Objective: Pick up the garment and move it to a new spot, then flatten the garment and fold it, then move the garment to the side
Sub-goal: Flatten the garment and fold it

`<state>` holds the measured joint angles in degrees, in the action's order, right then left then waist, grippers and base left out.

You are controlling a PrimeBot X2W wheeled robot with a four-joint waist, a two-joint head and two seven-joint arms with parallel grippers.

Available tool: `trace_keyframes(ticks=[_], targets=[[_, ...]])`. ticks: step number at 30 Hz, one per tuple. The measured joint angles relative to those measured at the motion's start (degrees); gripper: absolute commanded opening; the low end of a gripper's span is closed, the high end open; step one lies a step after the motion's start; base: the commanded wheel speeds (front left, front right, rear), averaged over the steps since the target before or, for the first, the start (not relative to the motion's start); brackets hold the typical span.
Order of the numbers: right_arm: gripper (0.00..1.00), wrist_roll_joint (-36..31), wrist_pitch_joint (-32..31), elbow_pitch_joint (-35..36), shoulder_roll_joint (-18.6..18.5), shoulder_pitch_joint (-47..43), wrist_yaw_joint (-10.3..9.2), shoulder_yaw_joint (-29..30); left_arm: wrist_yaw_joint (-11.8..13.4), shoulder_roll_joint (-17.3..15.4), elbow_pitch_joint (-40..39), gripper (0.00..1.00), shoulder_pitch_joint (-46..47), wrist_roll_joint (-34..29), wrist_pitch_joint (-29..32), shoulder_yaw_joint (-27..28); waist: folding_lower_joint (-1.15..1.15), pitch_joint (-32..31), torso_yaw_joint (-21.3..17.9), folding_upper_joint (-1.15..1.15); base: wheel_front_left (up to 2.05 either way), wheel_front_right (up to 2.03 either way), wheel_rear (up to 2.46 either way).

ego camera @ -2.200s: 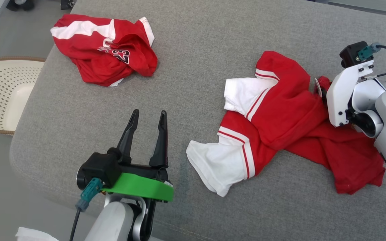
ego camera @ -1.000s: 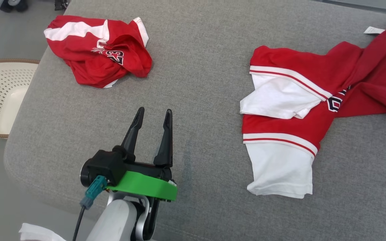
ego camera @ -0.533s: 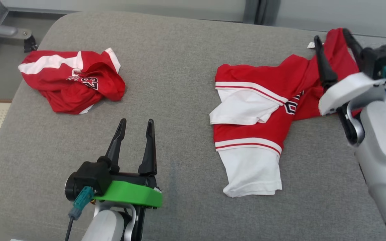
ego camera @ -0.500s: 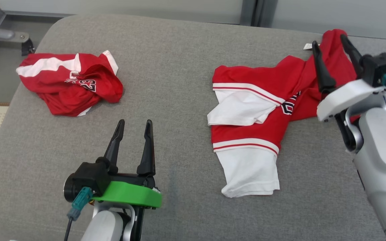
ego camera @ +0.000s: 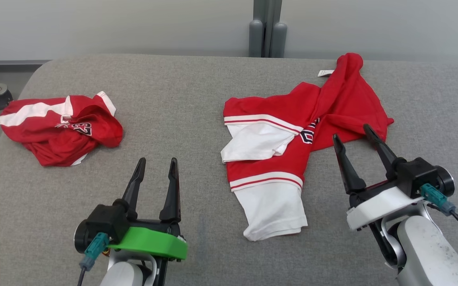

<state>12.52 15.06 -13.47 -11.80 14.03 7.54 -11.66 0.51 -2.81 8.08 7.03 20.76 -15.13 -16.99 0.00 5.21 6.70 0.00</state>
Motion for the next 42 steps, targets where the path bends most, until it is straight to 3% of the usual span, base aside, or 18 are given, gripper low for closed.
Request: trace_keyframes(ticks=[8,19,37,38,39,40,42], targets=[[1.0,-4.11,-2.5,-2.05,-1.33,2.65,0.0,-5.03,0.01,0.0,0.07,1.0,0.21,0.35,0.0,-0.68,0.0,1.24,1.89,0.0,0.0,0.0,0.0],[1.0,2.24,-11.28,-14.91,-0.8,10.11,-0.01,-7.47,0.51,0.0,0.3,1.0,1.76,2.12,0.0,-2.44,0.0,4.02,6.72,0.0,0.0,0.0,0.0],[1.0,10.68,-12.82,-24.04,-1.24,15.6,0.0,-10.16,0.68,-0.01,0.56,1.0,1.96,3.38,0.0,-3.38,0.0,6.98,12.07,0.0,0.0,0.0,0.0],[0.44,10.91,-12.46,-24.12,-1.34,15.77,-0.01,-10.37,0.68,-0.01,0.59,1.0,1.96,3.39,0.0,-3.45,0.0,6.88,12.12,0.0,0.0,0.0,0.0],[0.05,11.16,-12.02,-24.12,-1.38,15.93,-0.01,-10.69,0.68,-0.01,0.64,1.0,1.96,3.39,0.0,-3.46,0.0,6.74,12.17,0.0,0.0,0.0,0.0],[0.0,11.24,-11.5,-24.09,-1.43,16.1,0.0,-10.92,0.68,-0.01,0.66,1.0,1.96,3.41,0.0,-3.46,0.0,6.6,12.22,0.0,0.0,0.0,0.0],[0.0,11.45,-10.82,-23.99,-1.61,16.67,0.0,-11.24,0.69,-0.01,0.69,1.0,1.95,3.42,0.0,-3.5,0.0,6.41,12.3,0.0,0.0,0.0,0.0]])
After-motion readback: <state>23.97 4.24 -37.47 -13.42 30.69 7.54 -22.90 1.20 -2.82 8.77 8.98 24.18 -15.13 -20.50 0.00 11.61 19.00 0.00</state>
